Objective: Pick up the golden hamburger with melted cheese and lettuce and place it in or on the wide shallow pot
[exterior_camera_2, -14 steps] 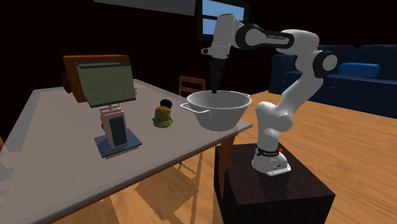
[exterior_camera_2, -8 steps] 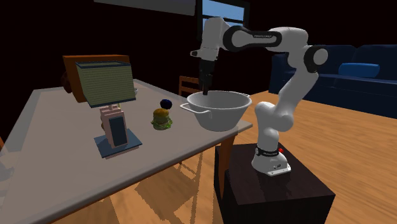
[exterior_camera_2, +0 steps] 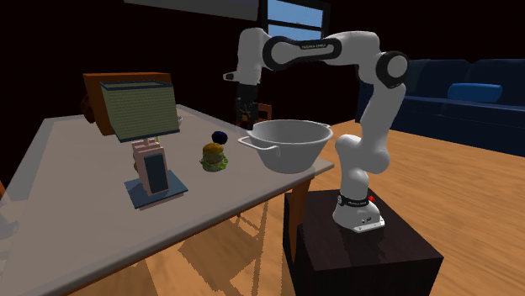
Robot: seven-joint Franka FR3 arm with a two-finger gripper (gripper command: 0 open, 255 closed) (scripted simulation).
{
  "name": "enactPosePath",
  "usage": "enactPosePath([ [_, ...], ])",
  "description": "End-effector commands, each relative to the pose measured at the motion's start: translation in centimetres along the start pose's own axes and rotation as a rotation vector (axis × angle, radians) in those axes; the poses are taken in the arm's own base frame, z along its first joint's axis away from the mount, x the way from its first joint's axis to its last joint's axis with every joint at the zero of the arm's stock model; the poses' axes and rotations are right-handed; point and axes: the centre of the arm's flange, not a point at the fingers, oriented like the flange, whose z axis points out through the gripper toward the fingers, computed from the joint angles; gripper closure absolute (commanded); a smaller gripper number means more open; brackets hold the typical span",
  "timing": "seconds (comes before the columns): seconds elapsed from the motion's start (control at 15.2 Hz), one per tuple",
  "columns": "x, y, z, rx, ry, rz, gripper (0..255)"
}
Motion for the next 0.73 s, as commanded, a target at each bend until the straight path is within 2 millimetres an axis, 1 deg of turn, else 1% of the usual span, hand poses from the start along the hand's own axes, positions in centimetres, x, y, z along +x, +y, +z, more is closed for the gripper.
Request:
enactPosePath([
  [0.0, 3.2, 1.1, 1.5, 0.002, 0.021, -0.073, 0],
  [0.26, 8.2, 2.0, 3.2, 0.032, 0.02, -0.21, 0],
  [0.33, 8.5, 2.0, 3.3, 0.034, 0.02, -0.216, 0],
  [0.66, 8.5, 1.9, 6.0, 0.034, 0.02, -0.216, 0],
])
